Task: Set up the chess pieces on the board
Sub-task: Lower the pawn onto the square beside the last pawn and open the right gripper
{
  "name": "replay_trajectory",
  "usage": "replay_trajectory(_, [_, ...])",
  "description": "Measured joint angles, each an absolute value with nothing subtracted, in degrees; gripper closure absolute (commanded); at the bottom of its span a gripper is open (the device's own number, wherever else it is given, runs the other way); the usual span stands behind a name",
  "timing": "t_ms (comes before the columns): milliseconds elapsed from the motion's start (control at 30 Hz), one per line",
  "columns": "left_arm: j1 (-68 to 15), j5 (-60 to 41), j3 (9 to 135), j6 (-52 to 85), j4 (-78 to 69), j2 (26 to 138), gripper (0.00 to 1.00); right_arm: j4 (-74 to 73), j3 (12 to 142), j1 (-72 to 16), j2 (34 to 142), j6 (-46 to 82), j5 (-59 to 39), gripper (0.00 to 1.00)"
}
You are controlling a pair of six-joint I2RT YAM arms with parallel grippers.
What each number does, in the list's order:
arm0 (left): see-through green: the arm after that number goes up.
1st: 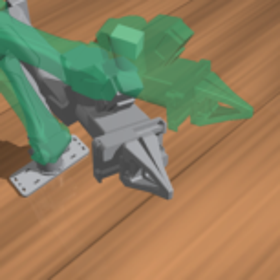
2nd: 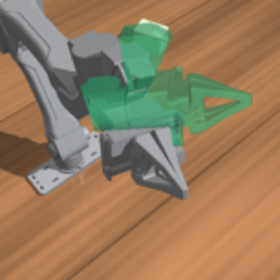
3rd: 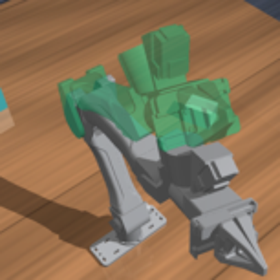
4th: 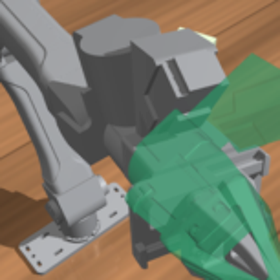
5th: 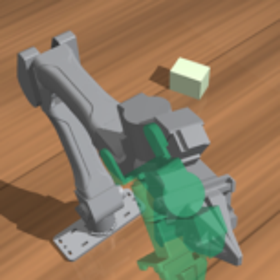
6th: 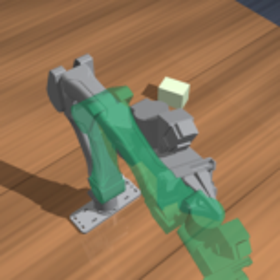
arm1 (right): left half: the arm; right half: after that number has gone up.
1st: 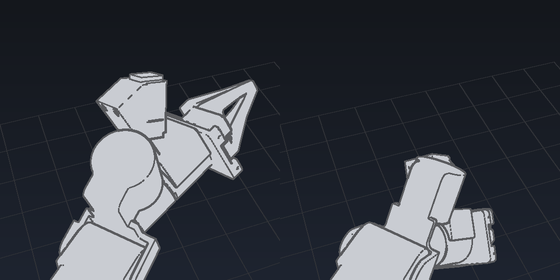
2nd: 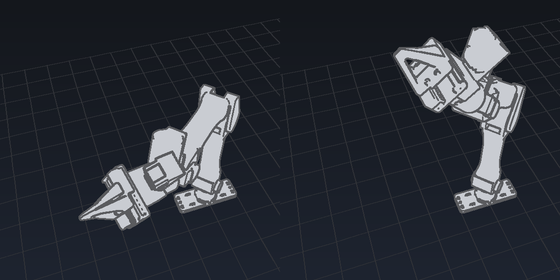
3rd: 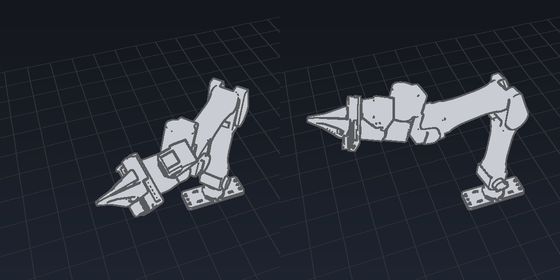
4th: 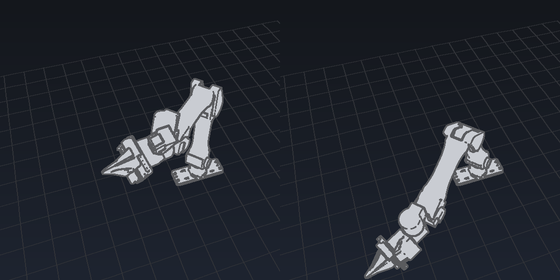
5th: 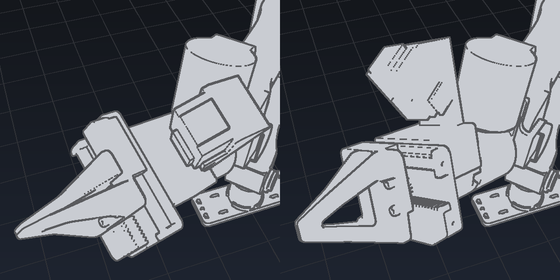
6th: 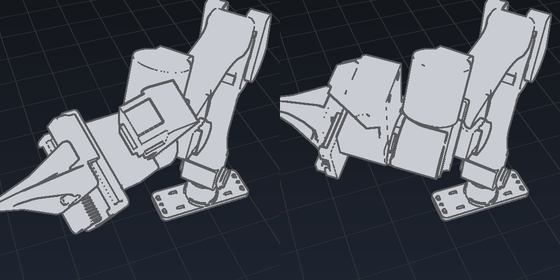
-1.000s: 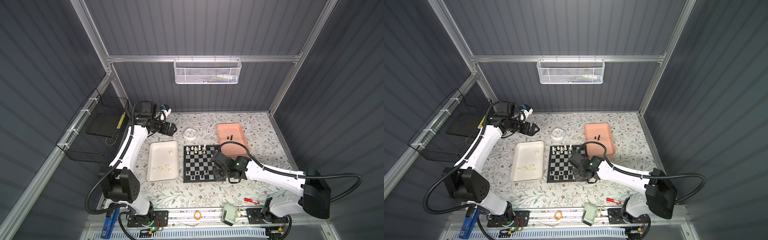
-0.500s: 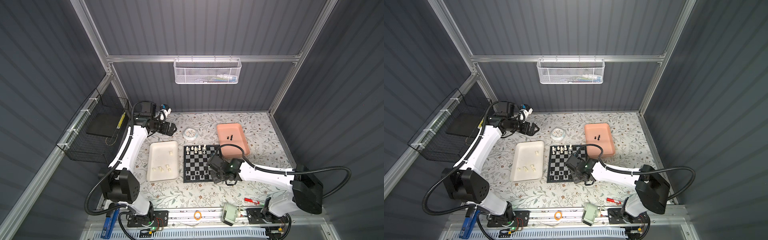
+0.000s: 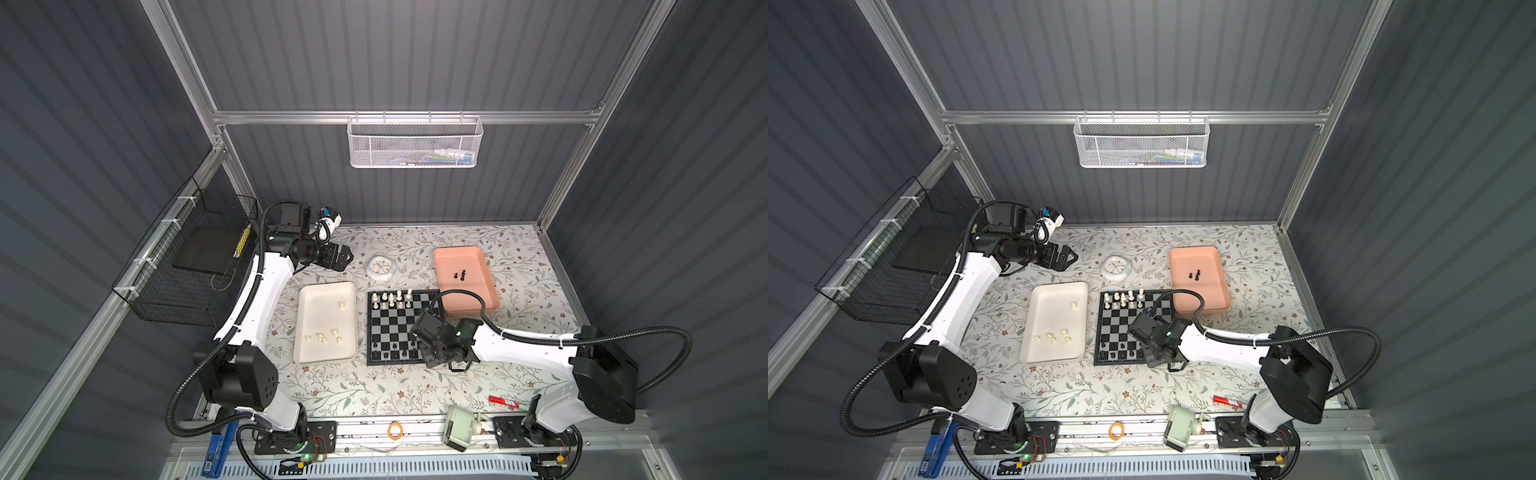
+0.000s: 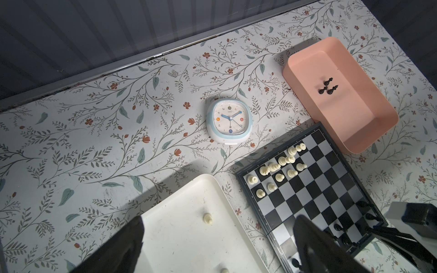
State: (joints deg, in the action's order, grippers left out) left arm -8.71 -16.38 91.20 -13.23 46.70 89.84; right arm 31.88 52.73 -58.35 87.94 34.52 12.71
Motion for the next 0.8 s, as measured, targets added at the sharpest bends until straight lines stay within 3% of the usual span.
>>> replay_trajectory(400, [-8.7,-16.4,91.2,-13.2,46.7,89.8,0.01,30.6,52.4,-58.4,89.3,34.5,13.1,0.91])
replay_trajectory(800, [-8.7,-16.4,90.2,-13.2,46.3,89.8,0.01,30.2,52.4,-58.5,89.5,34.5,13.3,0.81])
